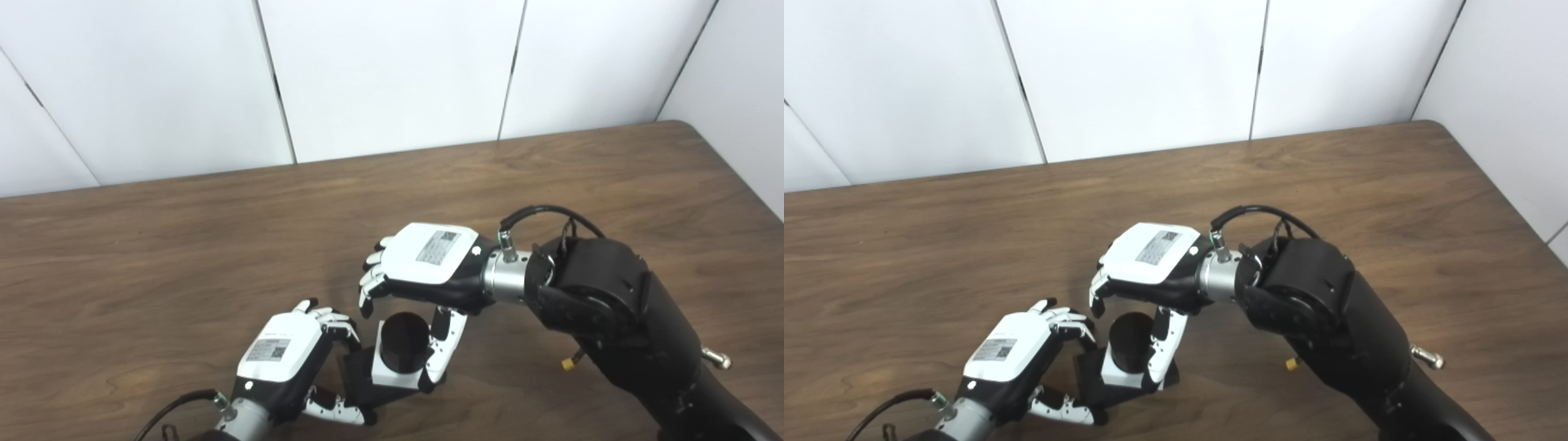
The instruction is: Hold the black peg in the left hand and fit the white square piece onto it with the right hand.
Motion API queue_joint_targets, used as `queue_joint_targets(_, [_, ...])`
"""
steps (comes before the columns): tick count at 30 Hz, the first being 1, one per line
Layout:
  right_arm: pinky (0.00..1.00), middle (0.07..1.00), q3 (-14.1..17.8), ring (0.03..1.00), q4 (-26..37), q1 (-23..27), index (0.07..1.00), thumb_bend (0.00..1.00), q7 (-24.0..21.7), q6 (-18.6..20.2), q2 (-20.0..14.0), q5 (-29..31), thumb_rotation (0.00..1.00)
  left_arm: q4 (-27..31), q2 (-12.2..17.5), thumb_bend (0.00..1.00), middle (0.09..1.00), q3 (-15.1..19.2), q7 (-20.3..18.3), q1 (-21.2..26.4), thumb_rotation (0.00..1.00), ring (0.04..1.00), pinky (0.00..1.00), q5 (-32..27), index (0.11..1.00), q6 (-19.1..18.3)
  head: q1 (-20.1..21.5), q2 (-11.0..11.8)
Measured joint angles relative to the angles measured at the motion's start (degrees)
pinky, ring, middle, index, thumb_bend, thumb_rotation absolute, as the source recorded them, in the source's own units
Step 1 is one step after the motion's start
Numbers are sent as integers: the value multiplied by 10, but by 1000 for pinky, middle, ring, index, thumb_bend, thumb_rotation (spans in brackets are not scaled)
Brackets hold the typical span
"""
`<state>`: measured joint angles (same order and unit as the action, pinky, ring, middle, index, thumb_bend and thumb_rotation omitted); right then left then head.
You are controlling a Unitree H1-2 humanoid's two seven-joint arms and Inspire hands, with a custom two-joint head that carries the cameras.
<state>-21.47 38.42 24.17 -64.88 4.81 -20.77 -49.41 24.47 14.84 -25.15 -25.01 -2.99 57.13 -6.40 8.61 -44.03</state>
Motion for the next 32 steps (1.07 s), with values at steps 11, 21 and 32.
queue_joint_targets(11, [971,843,3,918,-5,3,725,1000,0,0,-1,-4,521,0,0,512,786,0,0,0,54,870,977,1,489,0,0,0])
queue_joint_targets(21, [968,844,3,922,-5,2,749,1000,0,0,1,-13,511,-3,-18,669,763,6,20,-9,500,807,868,35,679,-3,-2,-1])
queue_joint_targets(32, [959,848,7,925,-5,2,755,1000,2,0,5,-15,505,11,-41,738,775,26,10,-28,682,800,851,59,747,-9,-2,-4])
